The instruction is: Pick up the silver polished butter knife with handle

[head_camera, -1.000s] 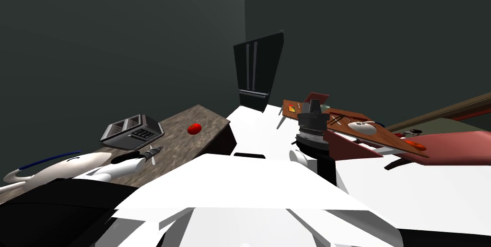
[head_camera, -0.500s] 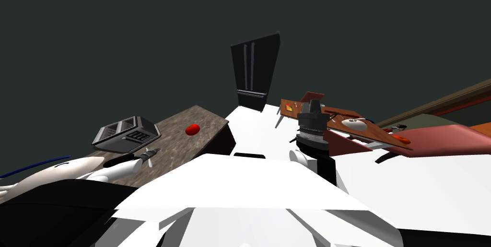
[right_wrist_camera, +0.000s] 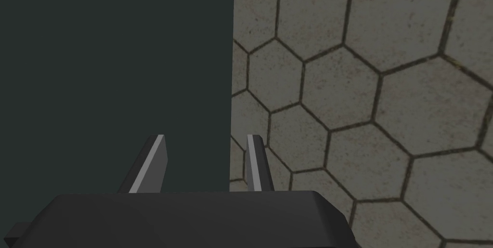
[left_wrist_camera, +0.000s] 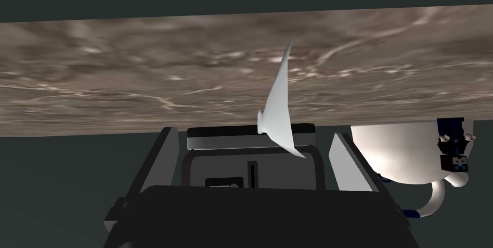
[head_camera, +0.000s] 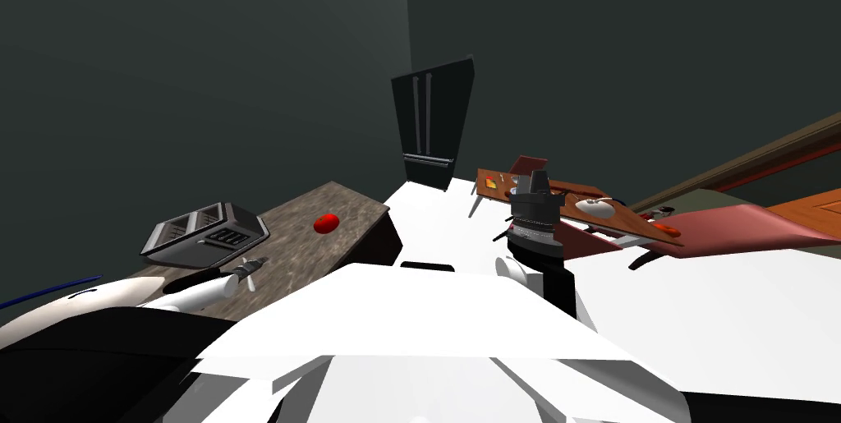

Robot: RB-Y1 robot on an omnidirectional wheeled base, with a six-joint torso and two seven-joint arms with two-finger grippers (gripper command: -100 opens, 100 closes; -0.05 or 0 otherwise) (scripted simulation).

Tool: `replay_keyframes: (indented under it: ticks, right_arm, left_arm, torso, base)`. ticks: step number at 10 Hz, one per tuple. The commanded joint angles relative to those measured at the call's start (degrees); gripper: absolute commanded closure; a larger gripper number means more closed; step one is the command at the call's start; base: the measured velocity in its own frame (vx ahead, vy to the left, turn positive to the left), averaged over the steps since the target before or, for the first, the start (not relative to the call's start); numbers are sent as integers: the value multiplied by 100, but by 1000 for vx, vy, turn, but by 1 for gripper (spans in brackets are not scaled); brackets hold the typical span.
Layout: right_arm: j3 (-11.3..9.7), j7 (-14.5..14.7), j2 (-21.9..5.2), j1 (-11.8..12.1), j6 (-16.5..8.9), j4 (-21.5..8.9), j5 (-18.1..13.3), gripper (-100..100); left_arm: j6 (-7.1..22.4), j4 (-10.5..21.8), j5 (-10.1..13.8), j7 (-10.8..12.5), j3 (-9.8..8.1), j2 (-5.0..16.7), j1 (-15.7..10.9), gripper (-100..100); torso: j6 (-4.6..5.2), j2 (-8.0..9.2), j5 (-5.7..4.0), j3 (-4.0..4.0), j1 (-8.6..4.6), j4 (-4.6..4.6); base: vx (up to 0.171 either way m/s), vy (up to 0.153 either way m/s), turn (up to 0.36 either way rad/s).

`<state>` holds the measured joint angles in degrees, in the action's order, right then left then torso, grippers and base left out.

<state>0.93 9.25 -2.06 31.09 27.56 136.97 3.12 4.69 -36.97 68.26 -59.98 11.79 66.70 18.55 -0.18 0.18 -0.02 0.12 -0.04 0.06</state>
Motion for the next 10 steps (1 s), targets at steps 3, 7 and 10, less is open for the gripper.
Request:
replay_keyframes:
  ticks: [3,7,10]
  right_arm:
    - [0,0,0,0,0,0,0,0]
    - [0,0,0,0,0,0,0,0]
    - [0,0,0,0,0,0,0,0]
  left_arm:
    - [-54,56,513,-142,150,28,-51,-100]
    - [-39,48,406,-116,95,16,-36,100]
    - [-38,46,422,-86,81,9,-45,0]
  torso:
    - [0,-5,1,-3,2,-1]
    - [7,-6,2,-4,1,-2]
    - [12,-14,1,-14,2,-13]
  base:
    - [0,0,0]
    - [1,0,6]
    - [0,0,0]
